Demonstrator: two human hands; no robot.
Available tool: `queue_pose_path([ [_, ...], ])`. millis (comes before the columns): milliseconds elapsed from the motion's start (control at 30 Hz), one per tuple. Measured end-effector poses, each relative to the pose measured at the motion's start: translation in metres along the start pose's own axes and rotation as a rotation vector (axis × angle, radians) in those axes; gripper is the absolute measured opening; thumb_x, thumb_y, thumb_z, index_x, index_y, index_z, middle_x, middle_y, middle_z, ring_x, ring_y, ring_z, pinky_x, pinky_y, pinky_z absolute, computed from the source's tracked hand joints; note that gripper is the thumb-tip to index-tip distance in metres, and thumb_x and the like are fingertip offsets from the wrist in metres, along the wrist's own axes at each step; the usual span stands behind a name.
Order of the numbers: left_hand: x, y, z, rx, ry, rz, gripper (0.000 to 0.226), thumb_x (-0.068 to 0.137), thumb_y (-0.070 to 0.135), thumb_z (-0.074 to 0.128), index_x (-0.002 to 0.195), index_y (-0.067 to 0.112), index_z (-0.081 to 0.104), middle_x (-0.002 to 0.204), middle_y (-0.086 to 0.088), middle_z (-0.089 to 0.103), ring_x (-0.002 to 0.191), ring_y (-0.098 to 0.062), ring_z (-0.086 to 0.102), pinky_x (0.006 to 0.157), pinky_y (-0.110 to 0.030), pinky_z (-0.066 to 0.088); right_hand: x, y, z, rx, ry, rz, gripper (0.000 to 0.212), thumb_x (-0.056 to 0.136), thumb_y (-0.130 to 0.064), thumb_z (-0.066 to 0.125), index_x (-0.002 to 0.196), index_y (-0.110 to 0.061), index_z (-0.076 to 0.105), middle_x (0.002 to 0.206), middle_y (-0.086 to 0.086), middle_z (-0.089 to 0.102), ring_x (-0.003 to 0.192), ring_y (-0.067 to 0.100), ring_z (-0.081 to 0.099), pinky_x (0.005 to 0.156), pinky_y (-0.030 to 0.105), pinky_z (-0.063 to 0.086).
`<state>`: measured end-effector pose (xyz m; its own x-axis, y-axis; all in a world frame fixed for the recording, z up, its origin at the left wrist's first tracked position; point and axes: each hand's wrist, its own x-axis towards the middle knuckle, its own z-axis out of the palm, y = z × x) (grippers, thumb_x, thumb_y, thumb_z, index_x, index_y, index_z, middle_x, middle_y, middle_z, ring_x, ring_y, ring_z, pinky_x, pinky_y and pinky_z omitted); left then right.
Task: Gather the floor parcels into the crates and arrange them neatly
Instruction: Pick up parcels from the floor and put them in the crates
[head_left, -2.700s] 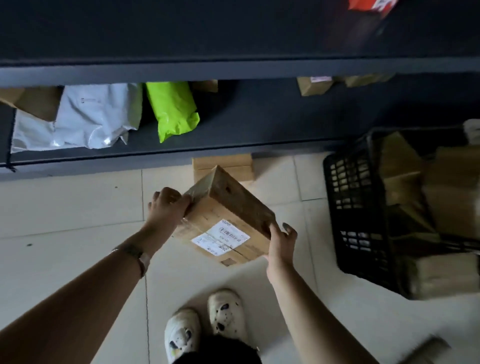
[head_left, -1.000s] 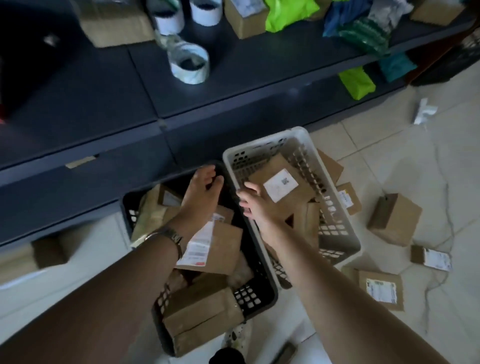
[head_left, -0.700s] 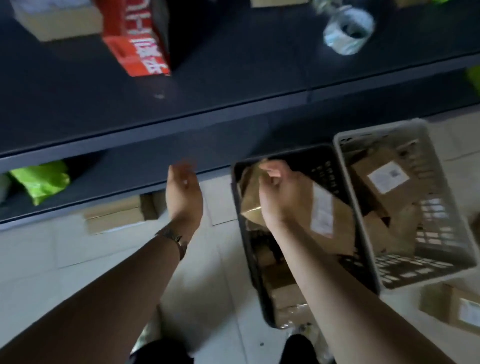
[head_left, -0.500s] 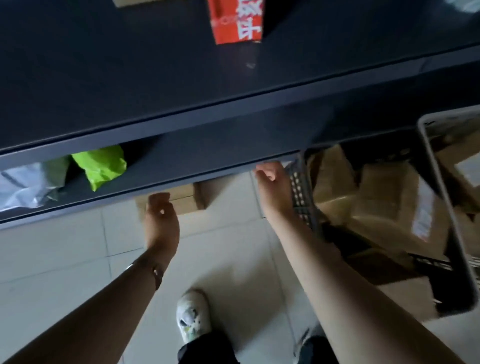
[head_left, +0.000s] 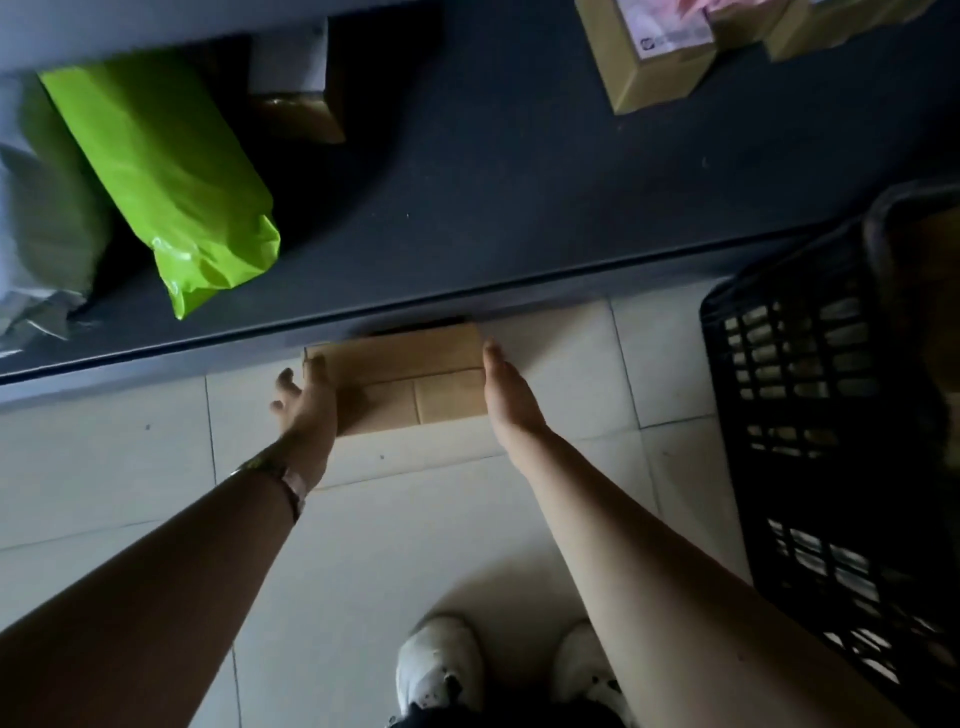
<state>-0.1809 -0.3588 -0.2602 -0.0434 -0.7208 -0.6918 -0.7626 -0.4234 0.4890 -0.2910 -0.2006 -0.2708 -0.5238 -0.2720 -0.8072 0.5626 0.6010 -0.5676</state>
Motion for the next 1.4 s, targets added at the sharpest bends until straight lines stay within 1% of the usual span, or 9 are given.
queue_pose_path([
  [100, -0.017, -0.001, -0.019, -0.111, -0.076, -0.126, 0.082, 0.083, 0.077, 0.034, 0.142, 0.021, 0.04, 0.145, -0.004, 0.045, 0.129, -0.025, 0.046, 0.113, -0.045, 0.031, -0.031, 0.0, -0.025, 0.129, 0.14, 0.056, 0.064, 0.099, -0.065, 0.021, 0.104, -0.016, 0.062, 0.103, 0.008, 0.065, 0.107, 0.031, 0.063, 0.1, 0.047, 0.049],
  [200, -0.058, 0.016, -0.023, -0.078, -0.185, -0.068, 0.072, 0.083, 0.075, 0.038, 0.127, 0.022, 0.056, 0.122, -0.004, 0.062, 0.107, -0.023, 0.06, 0.1, -0.042, 0.047, -0.072, -0.007, -0.059, 0.275, 0.186, 0.069, 0.062, 0.097, -0.067, 0.022, 0.082, -0.014, 0.05, 0.083, 0.013, 0.059, 0.08, 0.03, 0.061, 0.074, 0.039, 0.049],
  [400, -0.162, 0.093, -0.008, -0.045, -0.337, 0.051, 0.064, 0.082, 0.072, 0.035, 0.111, 0.023, 0.065, 0.105, -0.003, 0.067, 0.097, -0.021, 0.062, 0.092, -0.039, 0.049, -0.155, -0.055, -0.15, 0.363, 0.194, 0.151, 0.089, 0.078, -0.088, 0.024, 0.103, -0.011, 0.059, 0.098, 0.018, 0.067, 0.089, 0.029, 0.065, 0.092, 0.05, 0.055],
  [533, -0.247, 0.162, -0.01, -0.154, -0.492, 0.215, 0.032, 0.094, 0.027, 0.037, 0.066, 0.021, 0.052, 0.055, 0.009, 0.052, 0.061, -0.011, 0.044, 0.049, -0.021, 0.034, -0.223, -0.093, -0.215, 0.46, 0.354, 0.195, 0.057, 0.086, -0.067, 0.055, 0.106, -0.014, 0.057, 0.1, 0.004, 0.064, 0.096, 0.024, 0.059, 0.096, 0.04, 0.05],
  [700, -0.355, 0.233, -0.039, -0.102, -0.692, 0.313, 0.023, 0.092, 0.036, 0.053, 0.08, 0.019, 0.063, 0.078, 0.004, 0.064, 0.075, -0.011, 0.058, 0.07, -0.027, 0.044, -0.329, -0.125, -0.278, 0.571, 0.429, 0.069, 0.031, 0.091, -0.047, 0.06, 0.111, -0.023, 0.063, 0.115, 0.006, 0.067, 0.096, 0.025, 0.064, 0.079, 0.039, 0.055],
  [800, -0.418, 0.264, -0.05, 0.043, -0.768, 0.393, 0.054, 0.066, 0.062, 0.07, 0.108, 0.029, 0.061, 0.113, 0.0, 0.065, 0.102, -0.017, 0.063, 0.093, -0.041, 0.051, -0.393, -0.143, -0.306, 0.665, 0.501, -0.059, 0.029, 0.089, -0.054, 0.061, 0.11, -0.033, 0.059, 0.112, 0.001, 0.064, 0.099, 0.021, 0.06, 0.083, 0.039, 0.051],
  [933, -0.5, 0.285, -0.039, 0.035, -0.859, 0.499, 0.021, 0.089, 0.044, 0.059, 0.101, 0.027, 0.062, 0.101, 0.0, 0.064, 0.095, -0.016, 0.06, 0.084, -0.031, 0.048, -0.453, -0.153, -0.356, 0.857, 0.596, -0.124, 0.049, 0.087, -0.066, 0.053, 0.11, -0.024, 0.065, 0.107, 0.007, 0.07, 0.098, 0.028, 0.065, 0.092, 0.048, 0.05],
  [1267, -0.661, 0.258, 0.129, 0.017, -0.88, 0.445, 0.029, 0.096, 0.04, 0.048, 0.104, 0.014, 0.057, 0.096, -0.006, 0.058, 0.085, -0.017, 0.056, 0.081, -0.032, 0.045, -0.507, -0.064, -0.562, 0.953, 0.56, -0.206, 0.036, 0.093, -0.049, 0.058, 0.116, -0.021, 0.064, 0.109, 0.006, 0.073, 0.104, 0.029, 0.067, 0.093, 0.051, 0.053],
  [1400, -0.727, 0.223, 0.208, -0.023, -0.86, 0.352, 0.016, 0.088, 0.02, 0.051, 0.1, 0.021, 0.061, 0.09, -0.003, 0.055, 0.079, -0.017, 0.054, 0.066, -0.032, 0.043, -0.518, -0.01, -0.643, 0.944, 0.494, -0.172, 0.041, 0.094, -0.041, 0.054, 0.122, -0.011, 0.058, 0.107, 0.008, 0.069, 0.093, 0.023, 0.067, 0.068, 0.035, 0.055],
])
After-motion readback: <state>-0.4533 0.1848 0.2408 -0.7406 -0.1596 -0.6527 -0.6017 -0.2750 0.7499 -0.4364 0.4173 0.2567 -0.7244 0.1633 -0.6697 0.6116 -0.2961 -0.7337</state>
